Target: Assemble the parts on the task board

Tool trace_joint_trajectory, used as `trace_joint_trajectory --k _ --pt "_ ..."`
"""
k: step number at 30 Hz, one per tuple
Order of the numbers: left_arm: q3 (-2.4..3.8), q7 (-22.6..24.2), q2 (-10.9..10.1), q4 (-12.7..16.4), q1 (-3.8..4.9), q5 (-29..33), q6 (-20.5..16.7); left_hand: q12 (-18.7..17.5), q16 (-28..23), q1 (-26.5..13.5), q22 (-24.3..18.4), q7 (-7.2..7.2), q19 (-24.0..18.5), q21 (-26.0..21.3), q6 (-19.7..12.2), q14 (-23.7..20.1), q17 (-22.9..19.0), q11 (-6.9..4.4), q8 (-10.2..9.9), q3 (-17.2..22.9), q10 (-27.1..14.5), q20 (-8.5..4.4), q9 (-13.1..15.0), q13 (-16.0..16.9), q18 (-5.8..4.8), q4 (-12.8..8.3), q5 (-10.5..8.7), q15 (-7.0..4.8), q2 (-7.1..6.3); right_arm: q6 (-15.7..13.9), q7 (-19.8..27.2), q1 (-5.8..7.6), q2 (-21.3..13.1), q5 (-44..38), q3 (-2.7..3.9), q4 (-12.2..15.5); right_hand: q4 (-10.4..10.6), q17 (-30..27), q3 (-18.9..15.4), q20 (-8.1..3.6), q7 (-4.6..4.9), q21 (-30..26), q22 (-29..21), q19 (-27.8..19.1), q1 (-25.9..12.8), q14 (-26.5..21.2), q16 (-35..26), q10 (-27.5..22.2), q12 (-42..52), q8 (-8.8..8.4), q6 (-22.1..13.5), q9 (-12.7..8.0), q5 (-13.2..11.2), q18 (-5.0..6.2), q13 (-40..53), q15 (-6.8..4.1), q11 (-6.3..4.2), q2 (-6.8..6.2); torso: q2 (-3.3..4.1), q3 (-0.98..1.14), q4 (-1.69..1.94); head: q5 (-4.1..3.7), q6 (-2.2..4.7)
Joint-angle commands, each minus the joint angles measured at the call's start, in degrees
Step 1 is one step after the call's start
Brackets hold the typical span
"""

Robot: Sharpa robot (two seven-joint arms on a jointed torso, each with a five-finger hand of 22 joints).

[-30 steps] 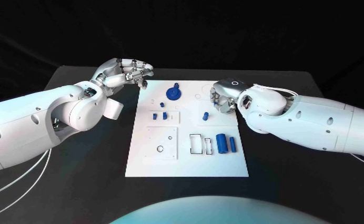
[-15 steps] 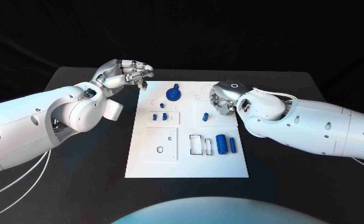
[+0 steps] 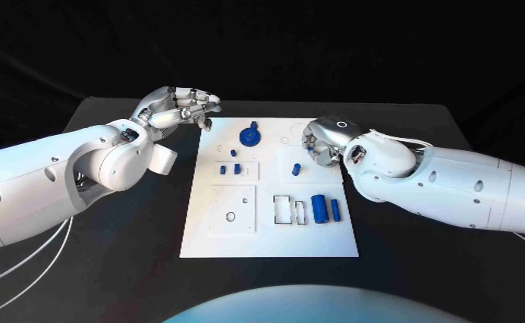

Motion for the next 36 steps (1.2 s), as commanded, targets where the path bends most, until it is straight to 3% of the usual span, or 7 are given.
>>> trace_joint_trajectory --k 1,7,12,22,28,36 --pt "0.06 0.1 0.1 -0.1 0.03 -0.2 0.9 0.2 -0.4 0.5 -0.1 0.16 0.4 -0.3 -0.4 0.0 0.0 -0.17 0.2 0.0 -0.4 0.09 0.1 -0.1 1.02 -0.2 -0.15 -0.05 0.10 -1.8 0.2 0.35 -0.6 1.4 0.23 1.1 0.0 2.3 -0.4 -0.30 0.01 0.2 12.9 2.7 -0.4 3.3 -0.2 2.2 0.0 0.22 0.3 0.1 -0.3 -0.98 0.4 -0.32 -2.00 0.13 -0.06 -0.03 0.02 -0.01 -0.01" --pt "0.06 0.1 0.1 -0.3 0.02 -0.2 1.0 0.2 -0.4 0.5 -0.1 0.16 0.4 -0.3 -0.4 0.0 0.0 -0.17 0.2 0.0 -0.4 0.09 0.1 -0.1 1.02 -0.2 -0.15 -0.05 0.10 -1.4 0.3 1.44 -2.3 3.0 0.54 3.7 0.1 2.2 -0.5 -0.30 0.00 0.2 12.9 2.7 -0.6 3.3 -0.3 2.2 -0.1 0.21 0.3 0.1 -0.4 -0.98 0.4 -0.32 -2.00 0.14 -0.08 -0.06 0.02 0.15 0.07" --pt "0.06 0.1 0.1 -0.3 0.02 -0.2 0.9 0.2 -0.4 0.5 -0.1 0.16 0.4 -0.3 -0.4 0.0 0.0 -0.17 0.2 0.0 -0.4 0.09 0.1 -0.1 1.02 -0.2 -0.15 -0.05 0.10 -1.8 0.6 2.00 -3.5 4.1 0.73 7.8 0.1 2.2 -0.5 -0.30 0.00 0.2 12.9 2.7 -0.7 3.3 -0.3 2.1 -0.2 0.20 0.3 0.1 -0.4 -0.98 0.5 -0.31 -2.00 0.13 -0.04 -0.08 -0.05 0.77 0.20" --pt "0.06 0.3 0.6 -0.2 0.01 -0.1 1.0 0.2 -0.4 0.5 -0.1 0.18 0.5 -0.4 -0.4 0.0 -0.1 -0.13 0.3 0.0 -0.5 0.11 0.1 -0.1 1.01 -0.2 -0.12 -0.03 0.11 -1.3 1.2 1.70 -0.2 4.7 0.76 12.4 0.1 2.0 -0.5 -0.29 0.00 0.2 12.9 2.7 -0.8 3.3 -0.4 2.0 -0.4 0.12 0.2 0.2 -0.3 -0.96 0.5 -0.31 -1.97 0.20 -0.10 -0.13 0.22 2.56 0.24" --pt "0.06 0.4 1.0 -0.3 0.01 0.1 0.8 0.2 -0.4 0.5 -0.1 0.18 0.5 -0.4 -0.4 0.0 -0.1 -0.13 0.3 0.0 -0.5 0.11 0.1 -0.1 1.01 -0.2 -0.12 -0.03 0.11 -1.0 1.8 0.38 3.1 4.7 0.60 12.8 0.1 1.9 -0.4 -0.29 0.02 0.0 12.9 2.6 -0.8 3.2 -0.4 1.9 -0.5 0.04 0.0 0.2 -0.1 -0.92 0.5 -0.29 -1.95 0.26 -0.17 -0.33 0.34 4.13 -0.17" --pt "0.05 0.5 1.8 -0.3 0.01 0.3 0.8 0.1 -0.4 0.5 -0.1 0.19 0.5 -0.4 -0.4 0.0 -0.1 -0.11 0.3 0.0 -0.6 0.11 0.1 -0.1 1.01 -0.2 -0.09 -0.01 0.13 -1.0 2.8 -3.40 7.4 4.6 0.37 11.2 0.0 1.7 -0.4 -0.28 0.07 -0.1 12.8 2.6 -0.9 3.2 -0.5 1.8 -0.7 -0.07 -0.2 0.3 0.1 -0.90 0.5 -0.26 -1.89 0.37 -0.14 -0.26 0.34 5.92 -0.43"
